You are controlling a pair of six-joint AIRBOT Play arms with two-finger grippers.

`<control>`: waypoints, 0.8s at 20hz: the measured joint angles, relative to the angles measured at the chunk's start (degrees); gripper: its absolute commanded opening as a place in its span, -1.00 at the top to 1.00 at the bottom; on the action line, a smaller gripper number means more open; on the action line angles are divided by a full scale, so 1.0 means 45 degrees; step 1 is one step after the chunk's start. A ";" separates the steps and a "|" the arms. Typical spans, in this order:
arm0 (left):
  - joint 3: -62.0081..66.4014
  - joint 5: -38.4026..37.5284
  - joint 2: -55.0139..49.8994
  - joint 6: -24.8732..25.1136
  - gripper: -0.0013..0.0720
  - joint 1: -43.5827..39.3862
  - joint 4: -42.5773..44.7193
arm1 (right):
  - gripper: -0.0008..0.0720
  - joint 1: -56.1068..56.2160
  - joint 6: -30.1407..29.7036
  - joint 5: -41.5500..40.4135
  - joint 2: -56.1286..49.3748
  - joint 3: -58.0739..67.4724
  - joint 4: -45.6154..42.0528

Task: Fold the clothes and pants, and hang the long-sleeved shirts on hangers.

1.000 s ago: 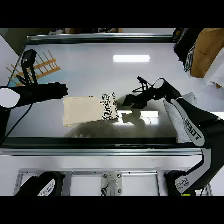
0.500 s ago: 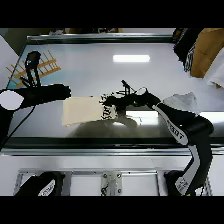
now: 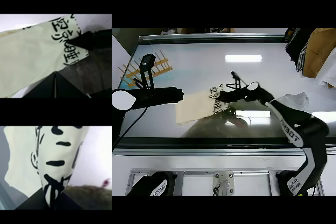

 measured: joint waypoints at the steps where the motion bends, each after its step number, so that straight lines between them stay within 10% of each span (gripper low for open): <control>1: 0.0000 -0.0058 0.0005 0.0005 0.95 0.0000 0.0005 | 0.95 -0.0573 0.0617 0.0068 0.0563 0.0034 -0.1132; 16: 0.0000 -0.0209 0.0005 0.0015 0.95 -0.0005 0.0010 | 0.95 -0.8971 0.8466 0.3317 0.7038 0.0068 -1.0652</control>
